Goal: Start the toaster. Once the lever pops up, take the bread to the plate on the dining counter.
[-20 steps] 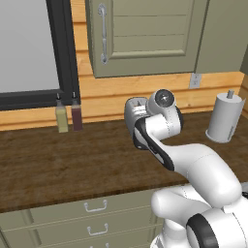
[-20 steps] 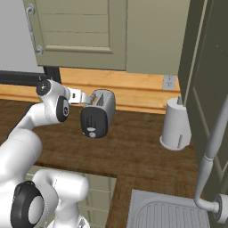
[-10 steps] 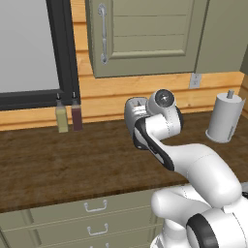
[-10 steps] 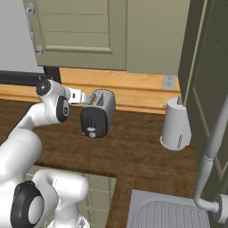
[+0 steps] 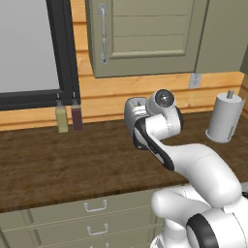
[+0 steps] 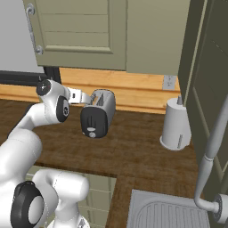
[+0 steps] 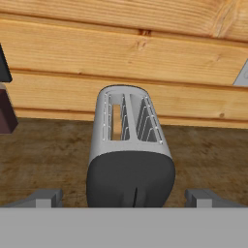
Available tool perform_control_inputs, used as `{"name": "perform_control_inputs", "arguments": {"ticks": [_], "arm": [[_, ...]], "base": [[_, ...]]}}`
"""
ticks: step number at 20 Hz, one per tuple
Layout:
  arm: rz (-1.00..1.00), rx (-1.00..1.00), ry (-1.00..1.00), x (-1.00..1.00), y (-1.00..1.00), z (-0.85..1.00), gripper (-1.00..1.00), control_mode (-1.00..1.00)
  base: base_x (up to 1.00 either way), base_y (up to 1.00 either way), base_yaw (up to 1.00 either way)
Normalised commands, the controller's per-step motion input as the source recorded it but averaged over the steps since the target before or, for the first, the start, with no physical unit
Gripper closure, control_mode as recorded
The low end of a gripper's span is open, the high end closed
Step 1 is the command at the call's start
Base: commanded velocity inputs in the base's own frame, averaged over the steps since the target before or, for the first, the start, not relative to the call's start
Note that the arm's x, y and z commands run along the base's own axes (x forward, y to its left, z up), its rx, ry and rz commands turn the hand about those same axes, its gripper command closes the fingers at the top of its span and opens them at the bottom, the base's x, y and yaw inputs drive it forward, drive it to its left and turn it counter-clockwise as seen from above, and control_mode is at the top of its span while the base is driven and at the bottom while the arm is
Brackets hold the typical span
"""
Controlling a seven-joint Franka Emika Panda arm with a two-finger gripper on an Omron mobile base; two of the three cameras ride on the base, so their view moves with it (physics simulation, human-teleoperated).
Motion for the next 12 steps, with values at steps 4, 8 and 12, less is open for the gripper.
{"name": "perform_control_inputs", "arguments": {"ticks": [4,8,12], "arm": [[0.00,0.00,0.00,0.00,0.00,0.00,-1.00,-1.00],[0.00,0.00,0.00,0.00,0.00,0.00,-1.00,-1.00],[0.00,0.00,0.00,0.00,0.00,0.00,-1.00,-1.00]], "base": [[0.00,0.00,0.00],[0.00,0.00,0.00],[0.00,0.00,0.00]]}}
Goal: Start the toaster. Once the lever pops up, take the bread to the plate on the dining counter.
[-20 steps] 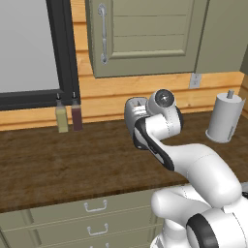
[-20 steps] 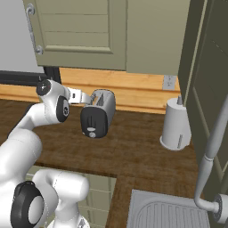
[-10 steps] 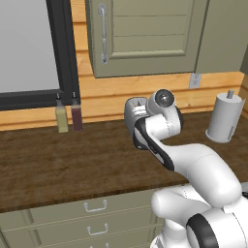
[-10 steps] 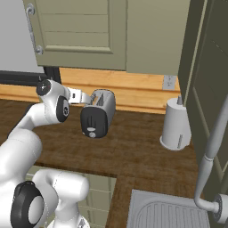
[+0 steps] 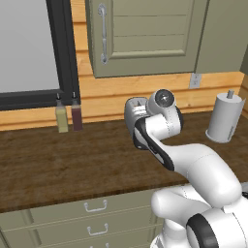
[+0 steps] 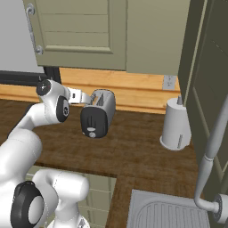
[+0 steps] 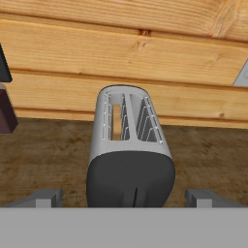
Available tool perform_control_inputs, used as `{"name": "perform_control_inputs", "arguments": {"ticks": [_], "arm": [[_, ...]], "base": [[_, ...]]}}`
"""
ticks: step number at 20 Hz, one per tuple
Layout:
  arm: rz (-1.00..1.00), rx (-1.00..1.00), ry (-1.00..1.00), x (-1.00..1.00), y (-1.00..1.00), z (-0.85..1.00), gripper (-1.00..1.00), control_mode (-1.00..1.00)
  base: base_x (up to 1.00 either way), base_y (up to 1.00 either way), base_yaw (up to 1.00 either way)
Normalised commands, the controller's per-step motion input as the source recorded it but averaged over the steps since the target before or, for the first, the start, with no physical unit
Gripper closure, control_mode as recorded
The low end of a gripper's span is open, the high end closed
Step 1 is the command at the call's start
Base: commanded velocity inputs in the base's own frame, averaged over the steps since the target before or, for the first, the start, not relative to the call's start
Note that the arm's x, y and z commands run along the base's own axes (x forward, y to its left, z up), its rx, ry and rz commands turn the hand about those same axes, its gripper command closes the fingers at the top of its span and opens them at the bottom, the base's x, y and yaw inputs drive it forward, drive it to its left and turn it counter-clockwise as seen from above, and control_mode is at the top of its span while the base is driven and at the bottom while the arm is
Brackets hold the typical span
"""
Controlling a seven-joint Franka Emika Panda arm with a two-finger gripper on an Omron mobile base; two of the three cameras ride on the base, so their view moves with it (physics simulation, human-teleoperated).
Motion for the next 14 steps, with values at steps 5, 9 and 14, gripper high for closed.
{"name": "perform_control_inputs", "arguments": {"ticks": [5,9,14], "arm": [[0.00,0.00,0.00,0.00,0.00,0.00,-1.00,-1.00],[0.00,0.00,0.00,0.00,0.00,0.00,-1.00,-1.00],[0.00,0.00,0.00,0.00,0.00,0.00,-1.00,-1.00]], "base": [[0.00,0.00,0.00],[0.00,0.00,0.00],[0.00,0.00,0.00]]}}
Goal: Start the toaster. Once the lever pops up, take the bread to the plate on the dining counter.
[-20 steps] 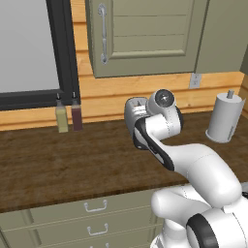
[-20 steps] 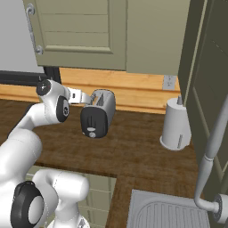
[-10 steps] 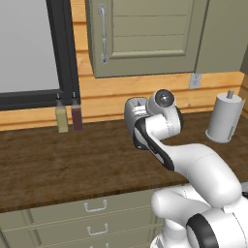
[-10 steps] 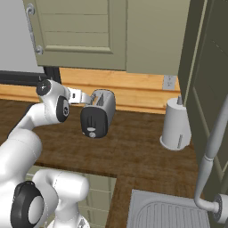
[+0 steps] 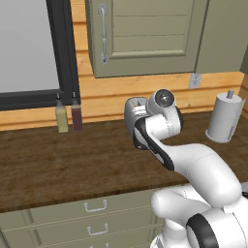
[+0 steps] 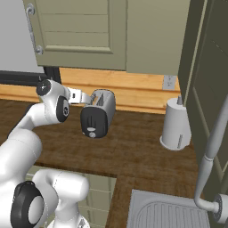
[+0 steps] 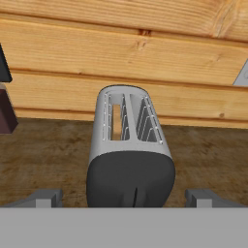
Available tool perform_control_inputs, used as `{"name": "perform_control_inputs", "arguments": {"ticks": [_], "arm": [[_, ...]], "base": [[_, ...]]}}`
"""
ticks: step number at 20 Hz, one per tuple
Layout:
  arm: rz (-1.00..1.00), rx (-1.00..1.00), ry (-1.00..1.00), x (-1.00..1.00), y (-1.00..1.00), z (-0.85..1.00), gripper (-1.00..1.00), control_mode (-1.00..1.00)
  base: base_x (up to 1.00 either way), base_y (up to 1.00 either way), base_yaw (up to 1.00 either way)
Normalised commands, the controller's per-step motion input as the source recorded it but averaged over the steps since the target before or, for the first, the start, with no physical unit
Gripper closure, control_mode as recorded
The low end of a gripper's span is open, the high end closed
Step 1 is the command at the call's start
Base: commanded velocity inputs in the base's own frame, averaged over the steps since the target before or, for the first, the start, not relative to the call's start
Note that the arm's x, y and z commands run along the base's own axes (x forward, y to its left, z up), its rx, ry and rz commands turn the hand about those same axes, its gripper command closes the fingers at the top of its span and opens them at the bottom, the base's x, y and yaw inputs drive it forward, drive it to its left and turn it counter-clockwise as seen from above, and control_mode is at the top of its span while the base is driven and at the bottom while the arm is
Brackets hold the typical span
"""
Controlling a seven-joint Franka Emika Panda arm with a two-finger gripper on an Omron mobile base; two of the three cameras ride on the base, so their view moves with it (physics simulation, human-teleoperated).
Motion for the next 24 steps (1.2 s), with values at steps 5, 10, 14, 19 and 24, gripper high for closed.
{"name": "perform_control_inputs", "arguments": {"ticks": [5,10,14,19,24], "arm": [[0.00,0.00,0.00,0.00,0.00,0.00,-1.00,-1.00],[0.00,0.00,0.00,0.00,0.00,0.00,-1.00,-1.00],[0.00,0.00,0.00,0.00,0.00,0.00,-1.00,-1.00],[0.00,0.00,0.00,0.00,0.00,0.00,-1.00,-1.00],[0.00,0.00,0.00,0.00,0.00,0.00,-1.00,-1.00]], "base": [[0.00,0.00,0.00],[0.00,0.00,0.00],[0.00,0.00,0.00],[0.00,0.00,0.00],[0.00,0.00,0.00]]}}
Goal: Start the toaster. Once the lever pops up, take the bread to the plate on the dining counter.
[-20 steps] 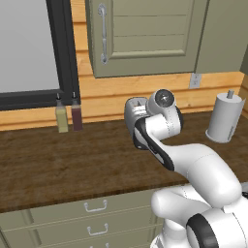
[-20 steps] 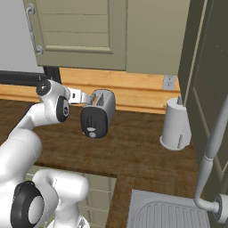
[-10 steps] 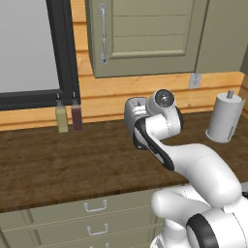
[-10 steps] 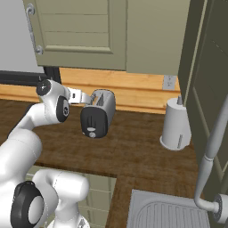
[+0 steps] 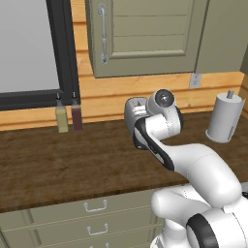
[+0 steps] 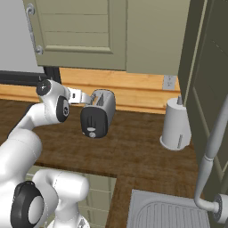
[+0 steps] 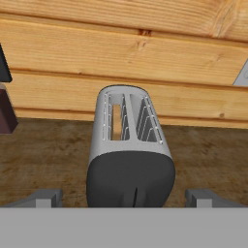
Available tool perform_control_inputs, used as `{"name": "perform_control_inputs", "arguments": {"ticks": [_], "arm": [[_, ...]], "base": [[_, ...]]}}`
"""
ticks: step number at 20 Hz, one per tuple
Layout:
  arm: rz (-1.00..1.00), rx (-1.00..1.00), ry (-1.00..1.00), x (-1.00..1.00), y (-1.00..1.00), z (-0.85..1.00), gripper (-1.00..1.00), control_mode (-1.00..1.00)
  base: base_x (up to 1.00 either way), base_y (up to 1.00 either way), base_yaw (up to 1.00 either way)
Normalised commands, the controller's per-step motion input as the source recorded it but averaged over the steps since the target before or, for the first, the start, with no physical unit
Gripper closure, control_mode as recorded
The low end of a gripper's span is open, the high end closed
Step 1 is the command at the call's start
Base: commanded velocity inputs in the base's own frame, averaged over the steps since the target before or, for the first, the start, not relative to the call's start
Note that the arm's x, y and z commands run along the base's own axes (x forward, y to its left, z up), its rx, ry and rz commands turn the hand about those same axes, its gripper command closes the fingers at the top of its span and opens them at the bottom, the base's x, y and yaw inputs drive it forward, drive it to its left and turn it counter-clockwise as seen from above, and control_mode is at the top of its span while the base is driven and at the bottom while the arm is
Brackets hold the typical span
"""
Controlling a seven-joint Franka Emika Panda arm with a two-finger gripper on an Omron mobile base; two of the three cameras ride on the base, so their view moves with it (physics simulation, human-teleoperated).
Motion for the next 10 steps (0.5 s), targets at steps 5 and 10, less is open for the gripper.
{"name": "perform_control_inputs", "arguments": {"ticks": [5,10], "arm": [[0.00,0.00,0.00,0.00,0.00,0.00,-1.00,-1.00],[0.00,0.00,0.00,0.00,0.00,0.00,-1.00,-1.00]], "base": [[0.00,0.00,0.00],[0.00,0.00,0.00]]}}
